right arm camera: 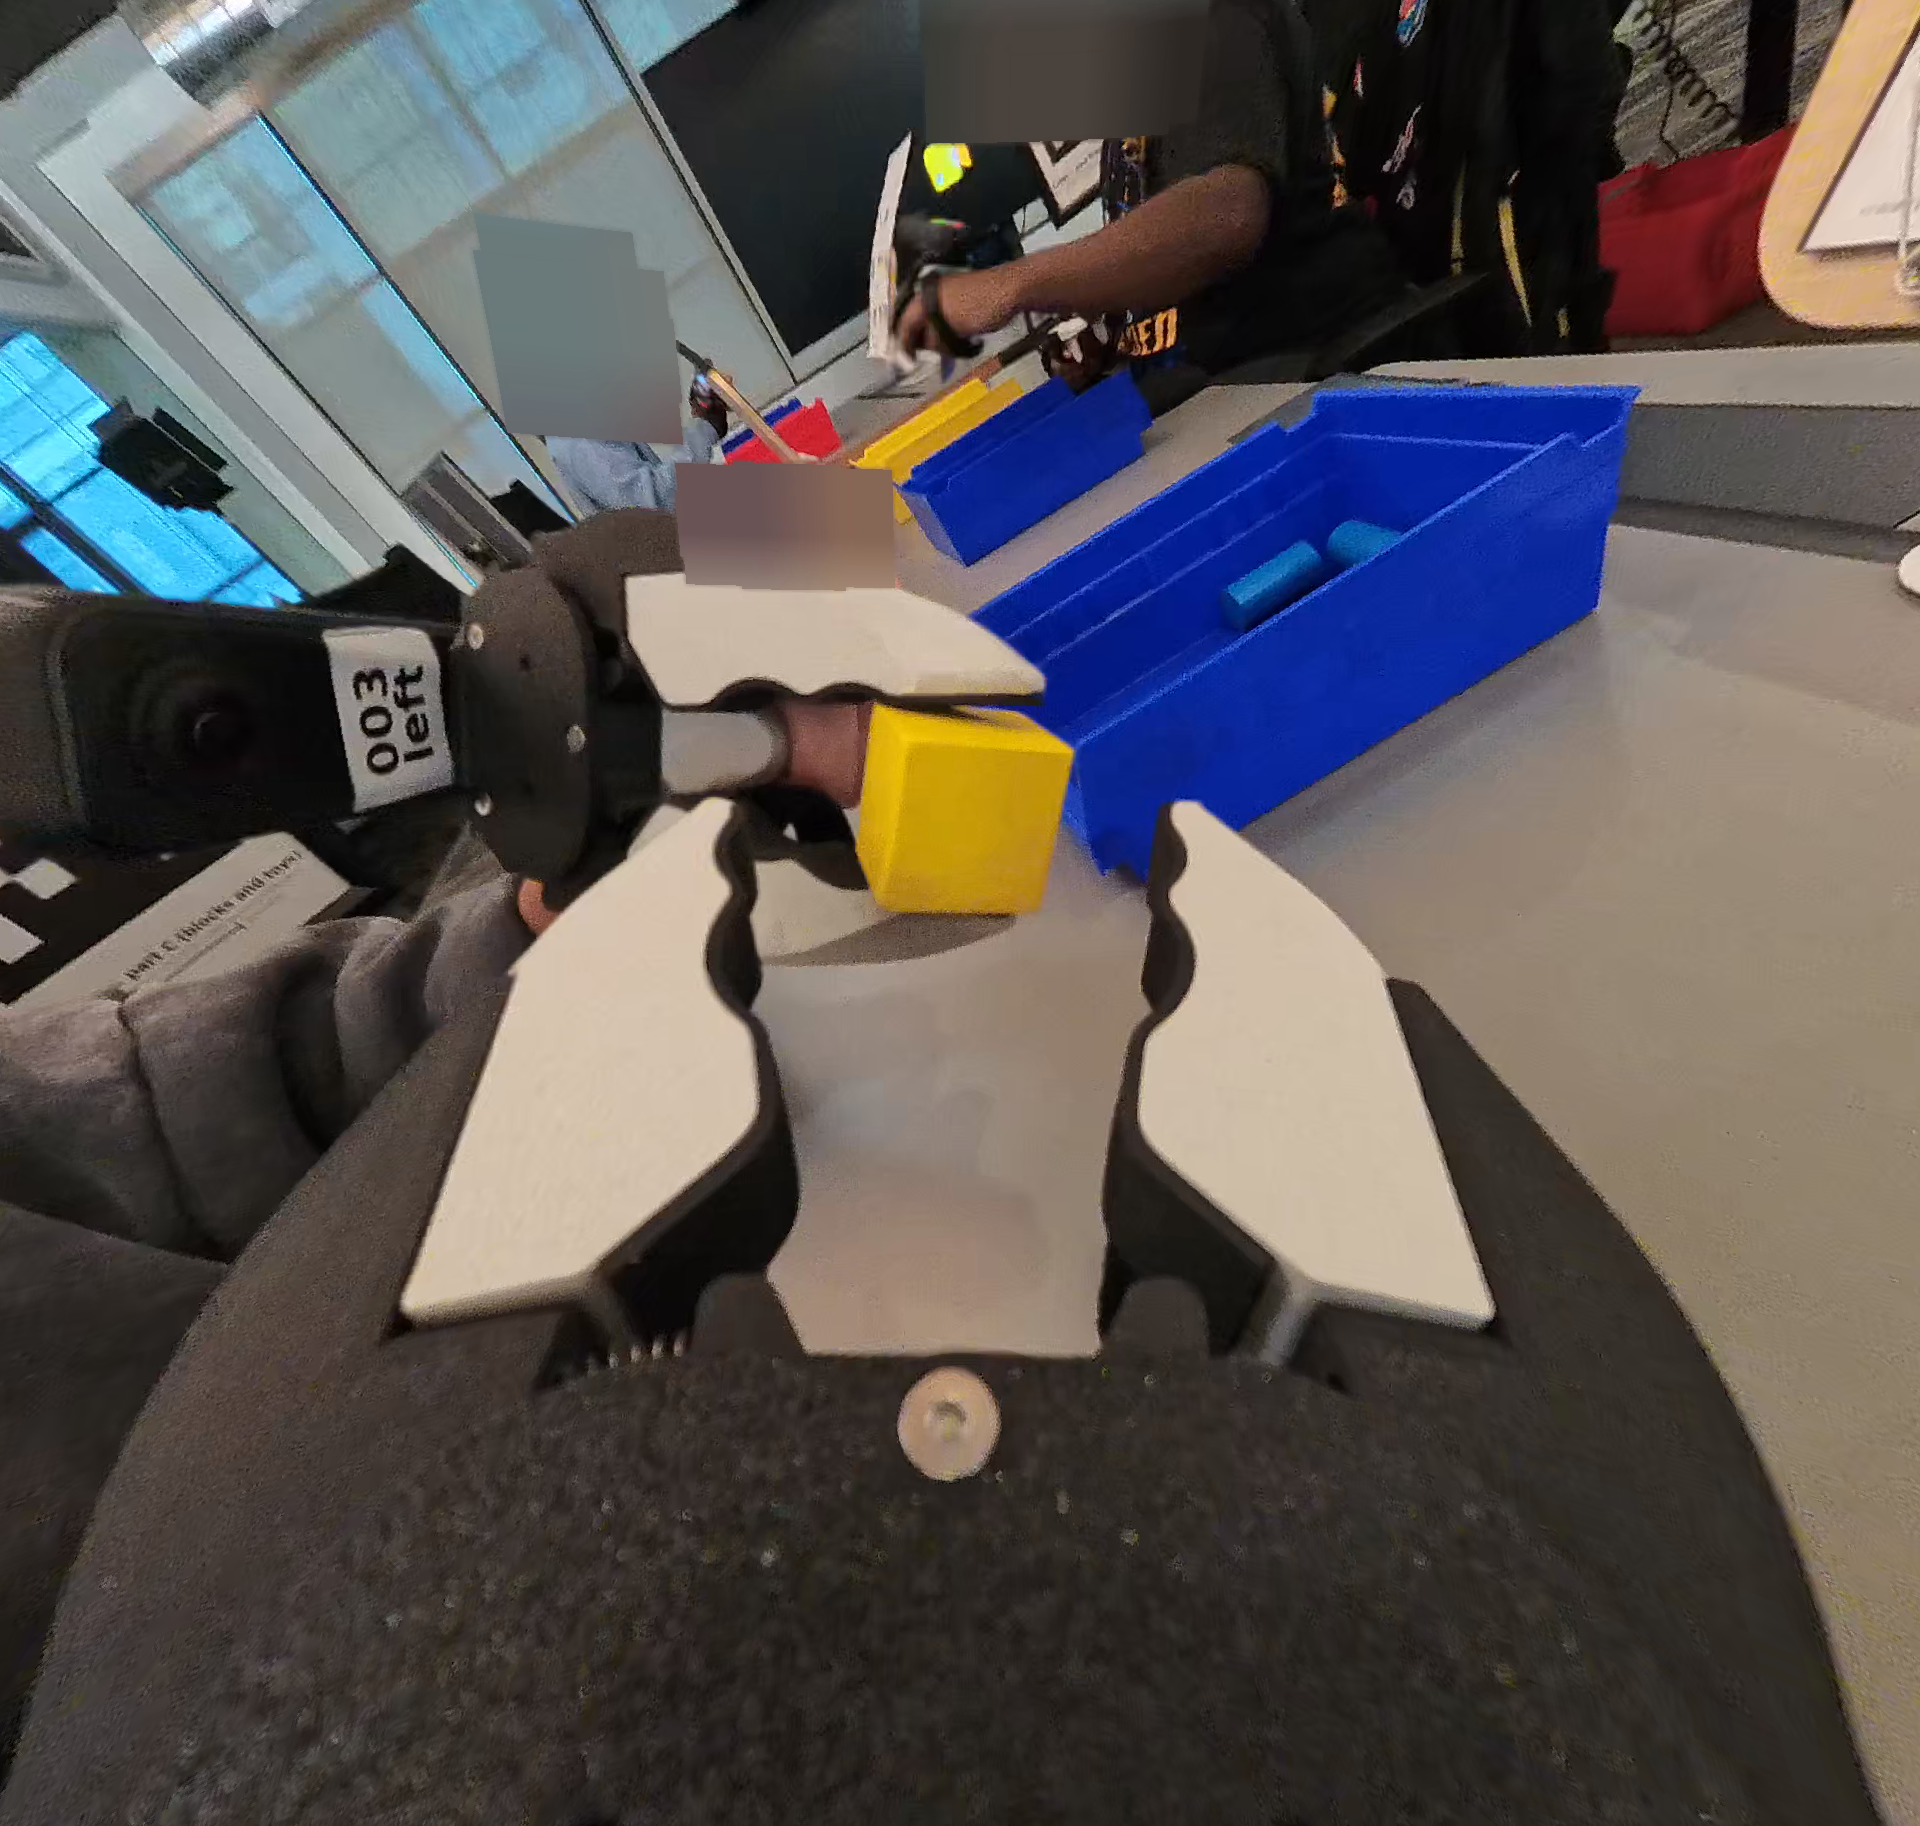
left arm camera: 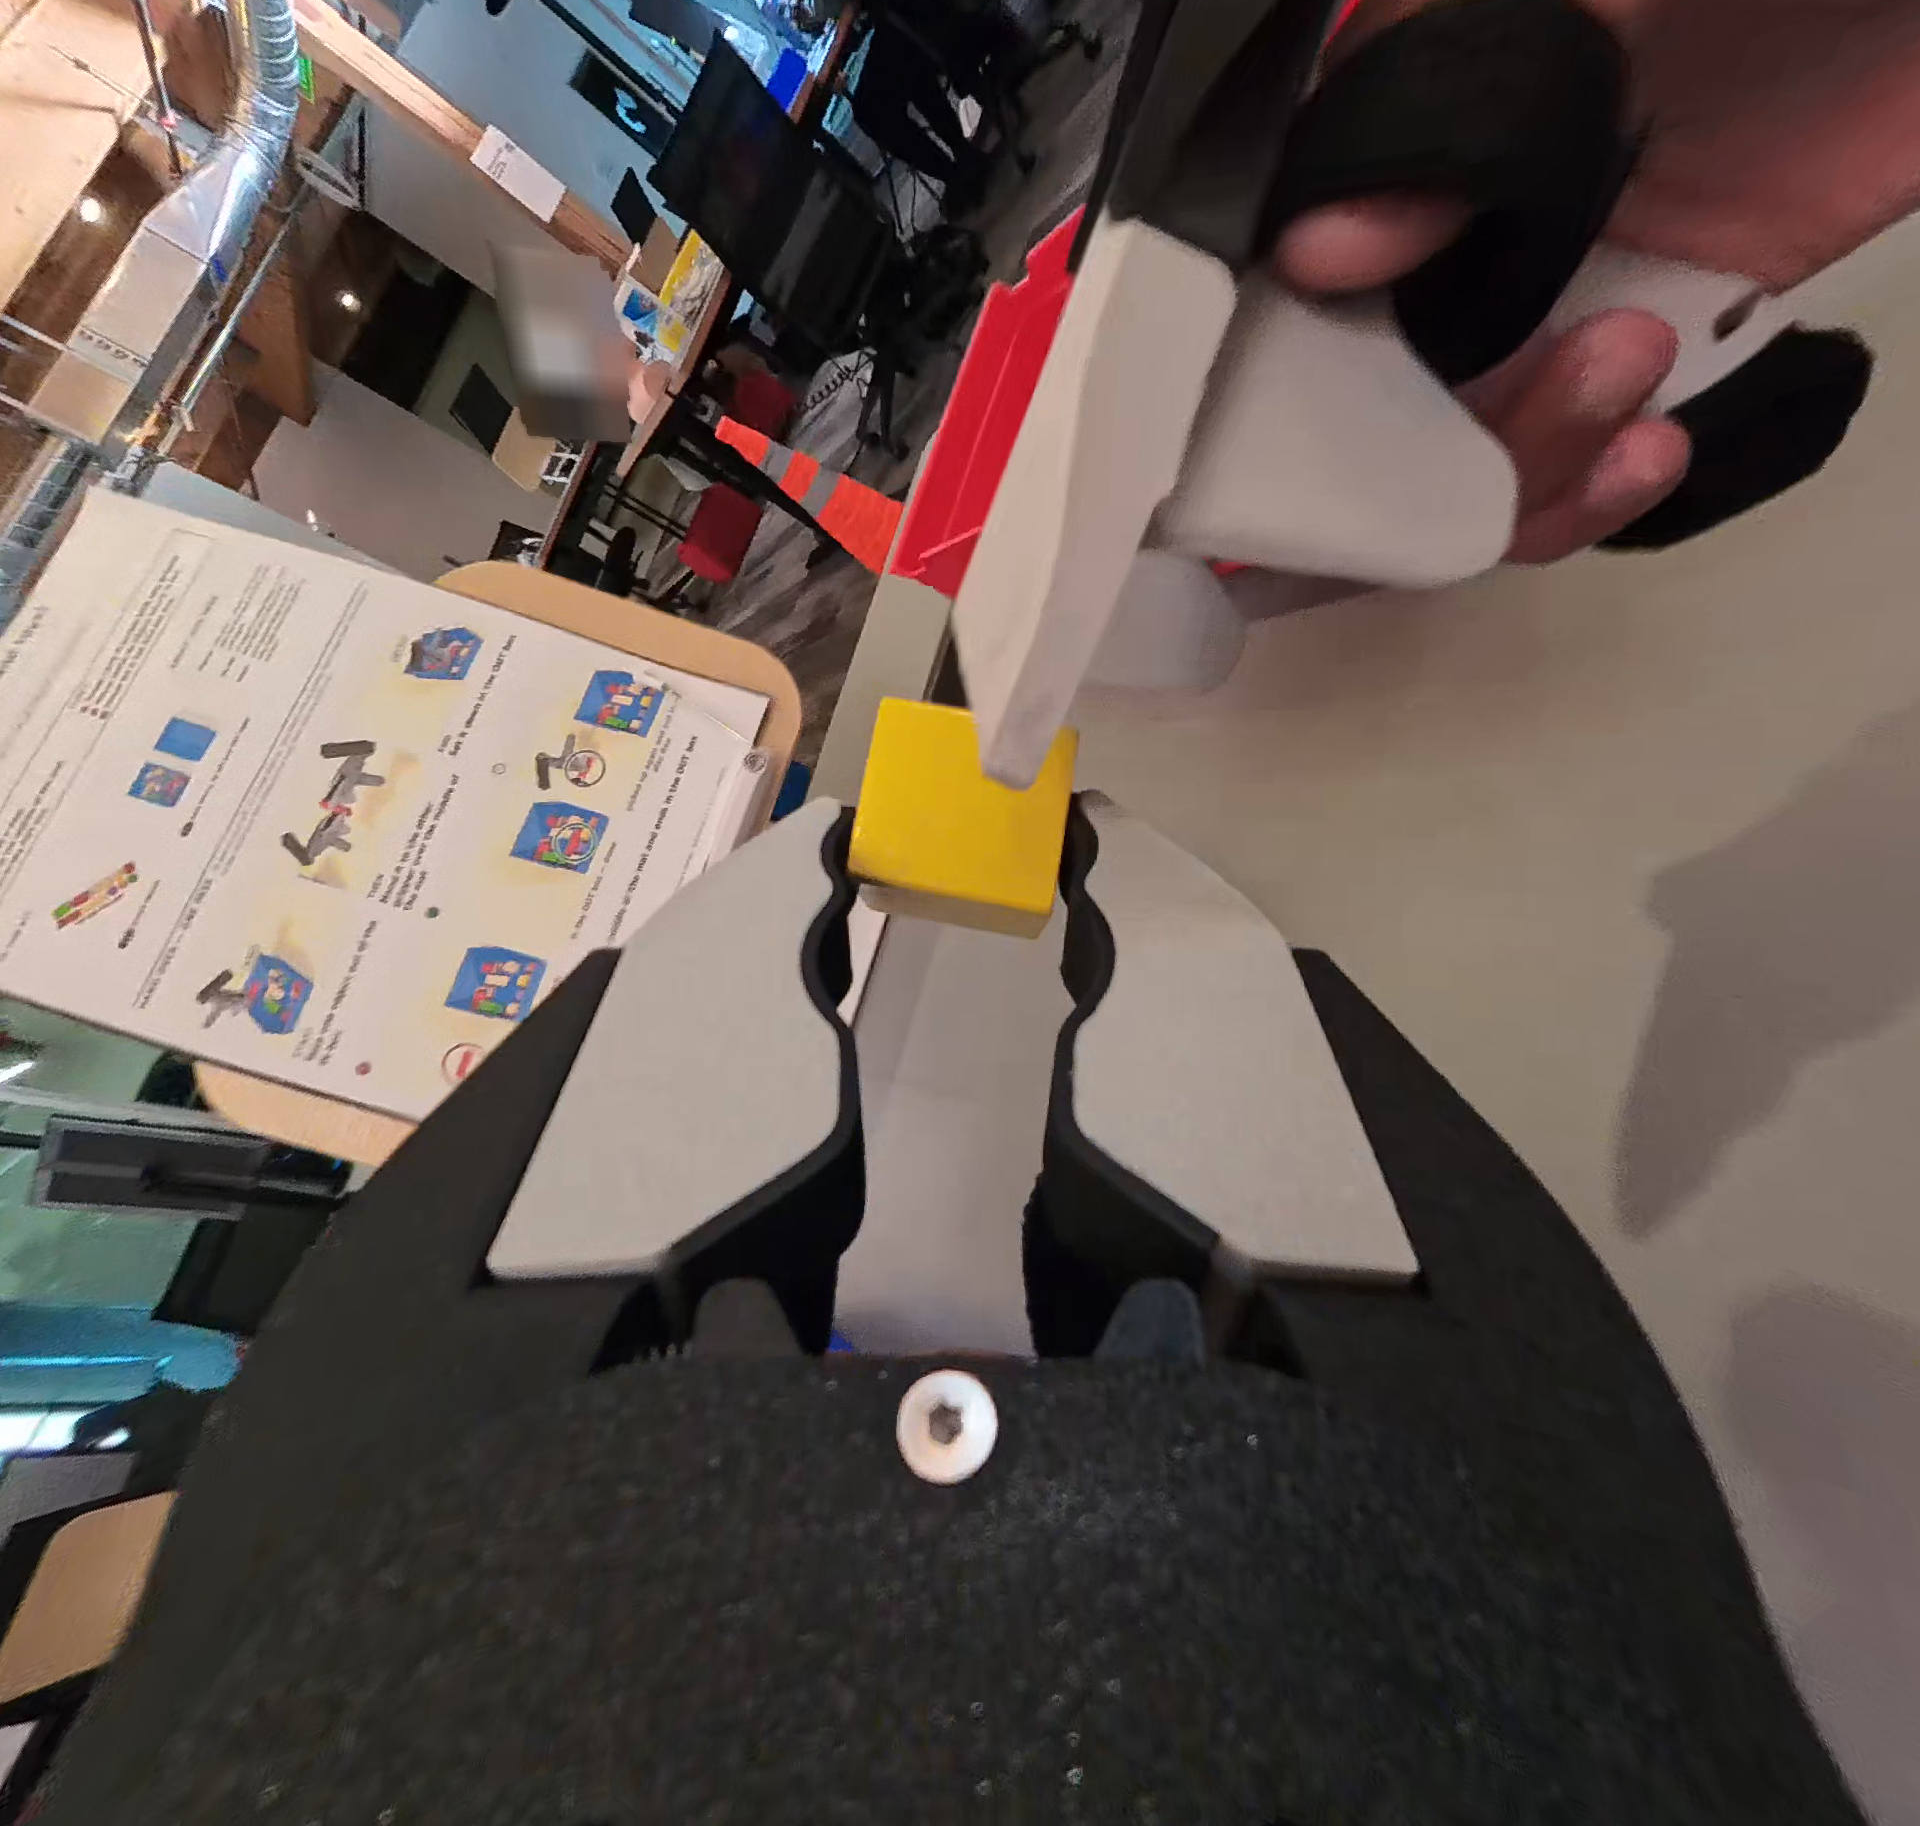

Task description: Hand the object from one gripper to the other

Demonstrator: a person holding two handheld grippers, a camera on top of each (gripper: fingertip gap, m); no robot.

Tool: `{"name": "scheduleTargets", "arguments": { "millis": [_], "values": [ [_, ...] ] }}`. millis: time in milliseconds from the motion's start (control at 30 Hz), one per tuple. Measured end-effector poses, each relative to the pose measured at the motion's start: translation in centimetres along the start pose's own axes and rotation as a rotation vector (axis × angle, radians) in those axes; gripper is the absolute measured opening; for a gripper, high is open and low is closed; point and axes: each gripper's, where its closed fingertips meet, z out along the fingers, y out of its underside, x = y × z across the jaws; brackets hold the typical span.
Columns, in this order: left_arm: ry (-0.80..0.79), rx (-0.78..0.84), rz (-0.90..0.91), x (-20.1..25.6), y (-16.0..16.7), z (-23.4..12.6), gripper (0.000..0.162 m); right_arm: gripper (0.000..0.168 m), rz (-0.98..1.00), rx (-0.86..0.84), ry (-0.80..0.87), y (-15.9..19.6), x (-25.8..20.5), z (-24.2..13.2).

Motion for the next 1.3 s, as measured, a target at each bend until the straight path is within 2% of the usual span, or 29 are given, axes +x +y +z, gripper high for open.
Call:
{"name": "scheduleTargets", "arguments": {
  "millis": [133,167,300,333,400,433,500,567,667,700,767,867,967,1067,1167,1300],
  "values": [
    [0.043,0.032,0.007,1.8,-0.5,0.7,0.037,0.051,0.105,0.001,-0.072,1.4,0.4,-0.2],
    [0.046,0.012,0.027,2.1,-0.3,0.9,0.036,0.035,0.137,-0.018,-0.11,1.8,0.2,-0.3],
    [0.023,-0.032,-0.069,2.9,0.7,1.2,0.038,0.035,0.229,-0.074,-0.103,3.0,1.2,-0.4],
    [-0.008,-0.041,-0.112,3.0,1.2,1.0,0.044,0.035,0.226,-0.093,-0.08,3.4,1.5,-0.5],
    [-0.101,-0.04,-0.271,3.2,2.7,0.0,0.05,0.035,0.191,-0.145,-0.009,4.1,2.6,-1.1],
    [-0.133,-0.055,-0.403,3.7,4.2,-0.6,0.048,0.035,0.165,-0.153,0.022,4.0,3.1,-1.8],
    [-0.077,-0.12,-0.696,6.8,7.4,-1.9,0.044,0.035,0.12,-0.153,0.101,3.2,4.3,-3.9],
    [0.007,-0.19,-0.928,10.4,9.9,-3.4,0.045,0.035,0.037,-0.142,0.231,1.5,6.3,-7.4],
    [0.06,-0.239,-1.092,12.9,11.7,-5.6,0.046,0.035,-0.127,-0.159,0.546,-1.6,11.2,-15.3],
    [0.07,-0.232,-1.114,12.8,11.7,-6.0,0.046,0.035,-0.144,-0.183,0.664,-2.5,13.2,-18.2],
    [0.05,-0.186,-1.143,11.4,11.4,-6.5,0.045,0.035,-0.037,-0.205,0.861,-3.8,16.6,-23.0],
    [0.04,-0.149,-1.131,10.2,11.1,-6.8,0.043,0.035,0.078,-0.348,0.972,-3.7,21.5,-25.3],
    [0.041,-0.189,-1.106,10.8,11.5,-6.7,0.041,0.035,0.191,-0.58,1.04,-0.9,27.9,-25.8],
    [0.062,-0.185,-1.094,11.2,10.9,-6.6,0.041,0.035,0.288,-0.783,1.101,2.0,32.1,-26.7],
    [0.062,-0.207,-1.052,11.4,10.9,-6.8,0.041,0.035,0.328,-0.863,1.164,2.7,34.2,-27.4],
    [0.058,-0.211,-0.996,11.5,10.8,-6.8,0.041,0.035,0.338,-0.971,1.144,3.9,35.2,-27.5]
  ]
}}
